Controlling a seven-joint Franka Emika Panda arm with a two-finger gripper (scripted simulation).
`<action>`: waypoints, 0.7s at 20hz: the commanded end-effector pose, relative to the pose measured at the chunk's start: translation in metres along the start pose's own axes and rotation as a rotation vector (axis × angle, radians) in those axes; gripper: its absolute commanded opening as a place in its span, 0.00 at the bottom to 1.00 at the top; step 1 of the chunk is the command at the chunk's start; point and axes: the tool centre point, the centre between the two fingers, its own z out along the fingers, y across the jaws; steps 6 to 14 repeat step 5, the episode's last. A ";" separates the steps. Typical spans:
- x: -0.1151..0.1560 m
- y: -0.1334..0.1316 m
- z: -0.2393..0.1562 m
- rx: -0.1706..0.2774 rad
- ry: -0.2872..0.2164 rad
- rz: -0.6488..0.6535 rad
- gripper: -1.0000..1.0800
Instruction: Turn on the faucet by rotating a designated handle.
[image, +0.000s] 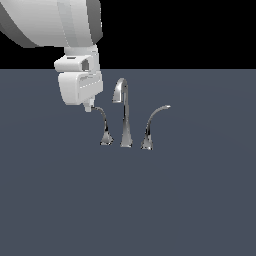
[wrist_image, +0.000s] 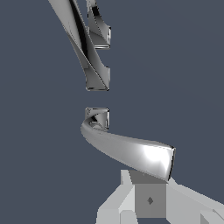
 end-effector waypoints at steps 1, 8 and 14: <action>0.018 0.004 0.000 -0.006 0.004 0.015 0.00; 0.028 0.009 0.000 -0.007 0.004 0.016 0.00; 0.028 0.009 0.000 -0.007 0.004 0.016 0.00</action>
